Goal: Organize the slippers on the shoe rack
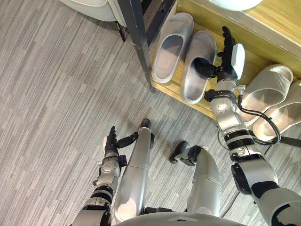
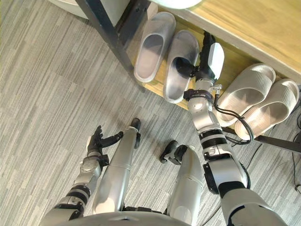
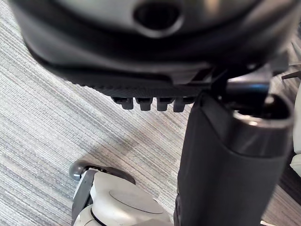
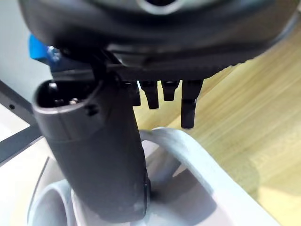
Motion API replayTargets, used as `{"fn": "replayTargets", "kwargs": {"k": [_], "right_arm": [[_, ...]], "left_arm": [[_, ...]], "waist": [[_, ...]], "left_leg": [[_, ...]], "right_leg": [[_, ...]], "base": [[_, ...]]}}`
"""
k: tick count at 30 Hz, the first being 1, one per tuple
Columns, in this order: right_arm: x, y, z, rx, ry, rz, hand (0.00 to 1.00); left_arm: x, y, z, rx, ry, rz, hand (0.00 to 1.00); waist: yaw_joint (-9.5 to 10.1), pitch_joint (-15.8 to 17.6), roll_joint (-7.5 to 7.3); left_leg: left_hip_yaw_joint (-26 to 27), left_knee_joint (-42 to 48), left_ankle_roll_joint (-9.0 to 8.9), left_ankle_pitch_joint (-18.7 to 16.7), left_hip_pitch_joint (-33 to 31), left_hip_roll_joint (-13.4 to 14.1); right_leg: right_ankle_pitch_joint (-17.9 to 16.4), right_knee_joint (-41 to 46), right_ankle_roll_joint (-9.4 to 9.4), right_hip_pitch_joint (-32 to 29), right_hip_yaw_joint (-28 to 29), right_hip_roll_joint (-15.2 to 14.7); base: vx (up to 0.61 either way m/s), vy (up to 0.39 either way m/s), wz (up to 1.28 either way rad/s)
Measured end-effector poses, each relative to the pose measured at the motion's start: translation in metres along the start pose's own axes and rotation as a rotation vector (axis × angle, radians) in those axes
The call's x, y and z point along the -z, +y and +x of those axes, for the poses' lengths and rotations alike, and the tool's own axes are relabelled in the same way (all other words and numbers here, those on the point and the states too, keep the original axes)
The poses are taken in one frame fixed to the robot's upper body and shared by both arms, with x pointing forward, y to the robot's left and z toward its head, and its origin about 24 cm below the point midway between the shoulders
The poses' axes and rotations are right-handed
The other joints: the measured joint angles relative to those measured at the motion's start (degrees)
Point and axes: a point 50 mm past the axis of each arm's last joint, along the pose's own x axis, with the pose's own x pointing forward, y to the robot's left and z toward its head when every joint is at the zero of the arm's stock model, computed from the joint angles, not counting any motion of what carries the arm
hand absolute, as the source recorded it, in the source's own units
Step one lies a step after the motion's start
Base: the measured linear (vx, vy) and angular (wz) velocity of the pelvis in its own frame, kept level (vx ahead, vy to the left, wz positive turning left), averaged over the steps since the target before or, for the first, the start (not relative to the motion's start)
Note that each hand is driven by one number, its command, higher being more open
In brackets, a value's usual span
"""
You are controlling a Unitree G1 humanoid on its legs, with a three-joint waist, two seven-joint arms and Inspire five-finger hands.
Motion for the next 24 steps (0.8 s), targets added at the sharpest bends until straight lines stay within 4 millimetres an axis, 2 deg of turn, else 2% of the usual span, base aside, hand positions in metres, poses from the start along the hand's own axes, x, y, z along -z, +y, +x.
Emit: {"fn": "replayTargets", "kwargs": {"k": [9,13,24], "right_arm": [[0.000,0.020,-0.040,-0.069,0.020,0.106,1.00],[0.011,0.026,-0.056,-0.087,0.072,0.122,1.00],[0.017,0.017,-0.079,-0.025,0.134,0.211,1.00]], "left_arm": [[0.000,0.000,0.000,0.011,0.002,0.023,1.00],[0.001,0.001,0.000,0.009,0.009,0.038,1.00],[0.000,0.003,0.001,0.009,0.009,0.048,1.00]], "waist": [[-0.37,0.0,-0.04],[-0.90,0.0,-0.10],[-1.46,0.0,-0.20]], "left_leg": [[1.1,-1.5,0.10,0.0,3.6,0.4],[1.3,-1.7,0.23,-0.1,4.8,0.5],[3.2,-2.8,0.90,-0.3,6.2,1.3]], "right_leg": [[0.2,-1.5,0.31,3.3,0.3,0.0],[0.4,-2.0,0.60,4.5,0.3,0.1],[1.7,-3.8,1.12,5.1,1.7,0.8]], "base": [[-0.01,0.042,-0.01],[-0.02,0.046,-0.02],[-0.02,0.049,-0.07]]}}
